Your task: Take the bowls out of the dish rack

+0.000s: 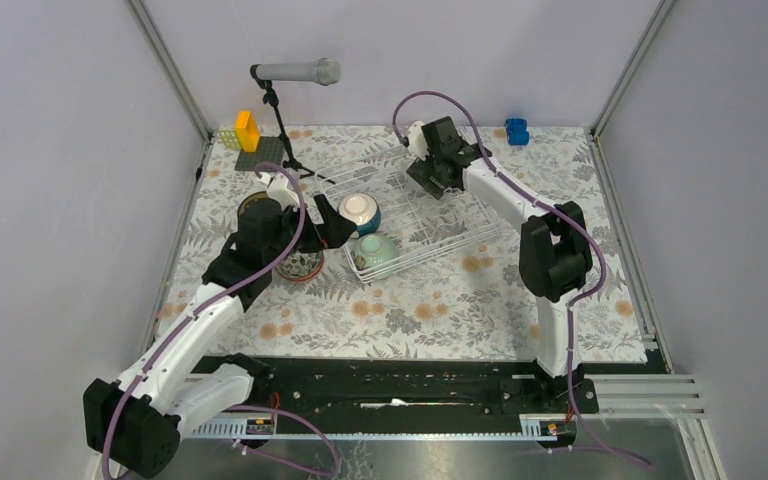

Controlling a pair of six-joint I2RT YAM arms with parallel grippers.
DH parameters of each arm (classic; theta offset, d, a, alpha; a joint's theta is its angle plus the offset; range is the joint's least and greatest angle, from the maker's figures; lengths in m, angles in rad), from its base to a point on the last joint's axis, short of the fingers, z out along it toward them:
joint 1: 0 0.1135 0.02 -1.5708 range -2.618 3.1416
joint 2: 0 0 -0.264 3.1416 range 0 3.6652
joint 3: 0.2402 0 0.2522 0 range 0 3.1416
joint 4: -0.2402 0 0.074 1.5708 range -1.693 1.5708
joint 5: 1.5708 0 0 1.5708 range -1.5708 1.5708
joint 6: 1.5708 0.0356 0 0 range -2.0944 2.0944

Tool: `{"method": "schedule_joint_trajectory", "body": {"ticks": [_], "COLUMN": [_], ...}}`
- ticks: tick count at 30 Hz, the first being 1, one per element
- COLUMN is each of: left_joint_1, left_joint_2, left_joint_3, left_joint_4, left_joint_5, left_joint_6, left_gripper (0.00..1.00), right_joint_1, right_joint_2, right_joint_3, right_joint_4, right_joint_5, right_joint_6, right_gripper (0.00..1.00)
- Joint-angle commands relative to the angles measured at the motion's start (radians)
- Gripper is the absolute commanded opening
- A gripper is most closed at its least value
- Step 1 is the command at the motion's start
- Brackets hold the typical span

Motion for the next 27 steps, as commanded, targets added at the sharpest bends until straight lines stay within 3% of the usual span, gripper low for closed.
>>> {"method": "schedule_joint_trajectory", "body": {"ticks": [1, 27], "left_joint_1": [0.001, 0.001], "left_joint_2": [0.003, 0.043], "left_joint_3": [0.057, 0.121], "left_joint_4": [0.064, 0.047], "left_joint_5": [0.006, -0.03], "left_joint_6": [0.022, 0.047], "left_gripper": [0.99, 0.99], "right_joint_1": [0.008, 0.008], "right_joint_2": [0.027, 0.168], "right_joint_3": [0.073, 0.182], "right_joint_4": [0.013, 0.029], "right_joint_5": [-0.02, -0.04], "right_joint_6": [-0.033, -0.07], "right_gripper": [1.0, 0.97]}}
